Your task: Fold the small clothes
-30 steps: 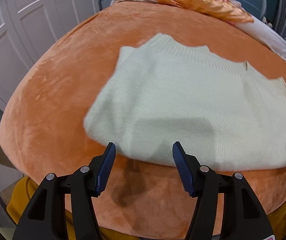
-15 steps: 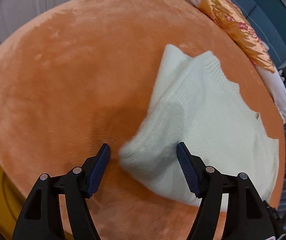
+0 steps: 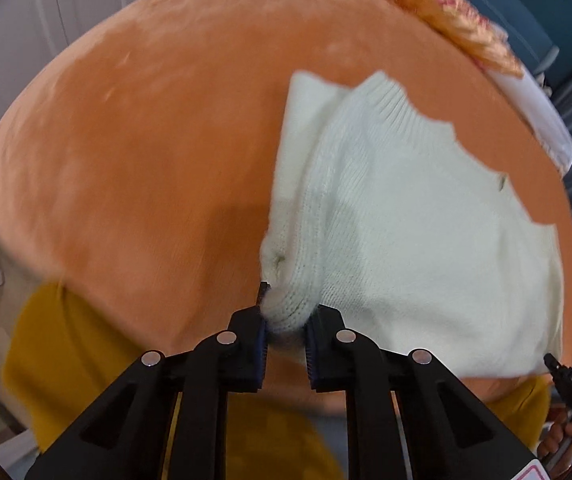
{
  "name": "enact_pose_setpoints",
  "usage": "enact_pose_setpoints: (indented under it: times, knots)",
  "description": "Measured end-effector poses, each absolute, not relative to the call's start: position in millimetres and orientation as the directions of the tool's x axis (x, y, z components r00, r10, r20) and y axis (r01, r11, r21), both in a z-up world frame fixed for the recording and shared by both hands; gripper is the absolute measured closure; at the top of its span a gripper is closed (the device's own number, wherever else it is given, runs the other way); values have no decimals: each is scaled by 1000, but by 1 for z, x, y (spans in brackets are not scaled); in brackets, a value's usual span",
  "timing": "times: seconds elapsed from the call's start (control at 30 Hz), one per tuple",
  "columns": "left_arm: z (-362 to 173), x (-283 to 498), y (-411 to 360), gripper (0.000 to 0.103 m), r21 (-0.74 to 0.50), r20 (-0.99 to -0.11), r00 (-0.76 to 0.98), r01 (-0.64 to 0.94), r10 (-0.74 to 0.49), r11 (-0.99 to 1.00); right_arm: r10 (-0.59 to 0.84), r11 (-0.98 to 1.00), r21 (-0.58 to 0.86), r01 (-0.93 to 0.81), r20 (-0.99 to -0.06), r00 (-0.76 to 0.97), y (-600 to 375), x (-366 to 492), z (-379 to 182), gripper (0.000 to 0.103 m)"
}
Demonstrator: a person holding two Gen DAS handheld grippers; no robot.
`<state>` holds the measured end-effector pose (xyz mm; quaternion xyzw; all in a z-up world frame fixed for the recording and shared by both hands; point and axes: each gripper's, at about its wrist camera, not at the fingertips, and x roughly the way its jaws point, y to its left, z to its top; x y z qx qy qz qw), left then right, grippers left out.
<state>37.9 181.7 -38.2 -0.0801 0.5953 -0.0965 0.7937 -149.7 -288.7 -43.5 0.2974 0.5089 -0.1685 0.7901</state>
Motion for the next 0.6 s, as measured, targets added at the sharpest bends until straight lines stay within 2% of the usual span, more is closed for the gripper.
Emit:
enact_pose_setpoints:
  times: [0.1, 0.13, 0.27, 0.3, 0.33, 0.37, 0.4, 0.43, 0.6]
  knots:
    - [-47, 14, 187, 89, -207, -946, 244, 54, -214, 977, 65, 775, 270, 572, -934, 352, -278, -173, -57, 93]
    - [-46, 12, 187, 85, -198, -945, 256, 53, -205, 979, 68, 787, 255, 562, -941, 333, -273, -176, -60, 92]
    - [-18, 13, 186, 80, -201, -917, 347, 18, -195, 979, 35, 807, 230, 544, -938, 345, -272, -166, -48, 85]
    - [-4, 17, 182, 77, -210, -895, 398, 26, -203, 977, 13, 808, 227, 544, -929, 369, -273, -162, -40, 80]
    - [8, 22, 178, 68, -214, -872, 442, 41, -210, 976, -19, 811, 225, 540, -913, 408, -276, -155, -29, 76]
    - [16, 30, 173, 50, -211, -855, 475, 52, -210, 976, -40, 816, 229, 530, -893, 448, -278, -152, -20, 59]
    - [22, 38, 169, 41, -206, -843, 497, 57, -207, 977, -63, 819, 237, 522, -868, 492, -281, -143, -9, 46]
    - [25, 46, 165, 35, -206, -834, 512, 58, -206, 977, -84, 819, 241, 522, -848, 523, -284, -133, -1, 44]
    - [3, 103, 129, 34, -235, -849, 467, 90, -249, 968, -96, 799, 286, 529, -808, 581, -300, -83, 1, 45]
